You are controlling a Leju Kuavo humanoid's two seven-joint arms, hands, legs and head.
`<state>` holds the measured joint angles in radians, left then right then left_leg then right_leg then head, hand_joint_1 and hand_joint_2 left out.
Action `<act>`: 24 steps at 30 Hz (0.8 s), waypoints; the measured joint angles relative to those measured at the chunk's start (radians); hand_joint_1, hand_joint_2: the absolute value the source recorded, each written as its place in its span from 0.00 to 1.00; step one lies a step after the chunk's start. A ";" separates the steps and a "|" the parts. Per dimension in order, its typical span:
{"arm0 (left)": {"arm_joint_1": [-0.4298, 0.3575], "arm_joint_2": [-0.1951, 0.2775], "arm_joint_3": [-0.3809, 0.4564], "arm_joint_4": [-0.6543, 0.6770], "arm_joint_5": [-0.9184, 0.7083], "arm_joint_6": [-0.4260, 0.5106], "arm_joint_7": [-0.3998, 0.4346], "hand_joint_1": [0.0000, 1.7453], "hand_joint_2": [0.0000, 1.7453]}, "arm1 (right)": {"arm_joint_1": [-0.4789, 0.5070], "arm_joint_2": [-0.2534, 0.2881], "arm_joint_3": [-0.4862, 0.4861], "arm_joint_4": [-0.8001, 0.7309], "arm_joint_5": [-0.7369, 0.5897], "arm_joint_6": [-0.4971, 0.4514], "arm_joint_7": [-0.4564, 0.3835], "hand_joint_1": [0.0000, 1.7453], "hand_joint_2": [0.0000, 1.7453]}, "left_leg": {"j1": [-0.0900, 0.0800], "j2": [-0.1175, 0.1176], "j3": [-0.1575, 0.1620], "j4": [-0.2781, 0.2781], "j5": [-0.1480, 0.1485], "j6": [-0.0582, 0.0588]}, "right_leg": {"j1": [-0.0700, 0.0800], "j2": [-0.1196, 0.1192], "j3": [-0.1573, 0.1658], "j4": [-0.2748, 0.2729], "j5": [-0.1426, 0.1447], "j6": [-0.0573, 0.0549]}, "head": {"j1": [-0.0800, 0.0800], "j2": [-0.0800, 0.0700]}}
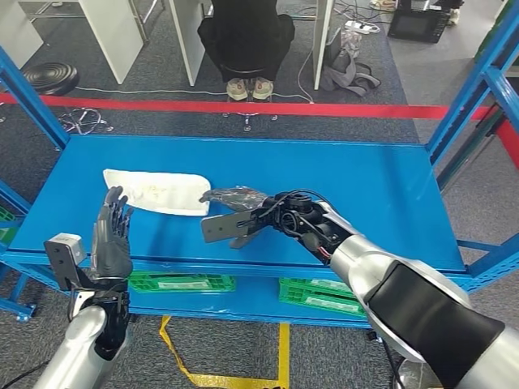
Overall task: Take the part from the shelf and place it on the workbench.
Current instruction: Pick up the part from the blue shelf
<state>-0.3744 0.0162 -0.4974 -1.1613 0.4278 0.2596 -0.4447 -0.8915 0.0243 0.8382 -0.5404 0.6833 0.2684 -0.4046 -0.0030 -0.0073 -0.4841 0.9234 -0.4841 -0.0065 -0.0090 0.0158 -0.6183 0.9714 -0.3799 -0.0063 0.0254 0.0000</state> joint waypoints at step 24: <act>0.001 0.006 0.000 0.013 0.006 -0.010 0.001 0.00 0.00 | -0.041 -0.021 0.046 0.127 0.046 -0.121 0.005 0.00 1.00 | -0.001 0.001 0.000 0.001 0.000 0.000 | 0.000 0.001 0.000 -0.002 0.001 0.001 | 0.000 0.000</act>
<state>-0.3737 0.0219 -0.4974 -1.1482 0.4339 0.2501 -0.4437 -0.9328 0.0034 0.8839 -0.4132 0.7295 0.1478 -0.3991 -0.0038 -0.0068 -0.4840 0.9244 -0.4841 -0.0065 -0.0087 0.0165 -0.6182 0.9698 -0.3793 -0.0054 0.0253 0.0000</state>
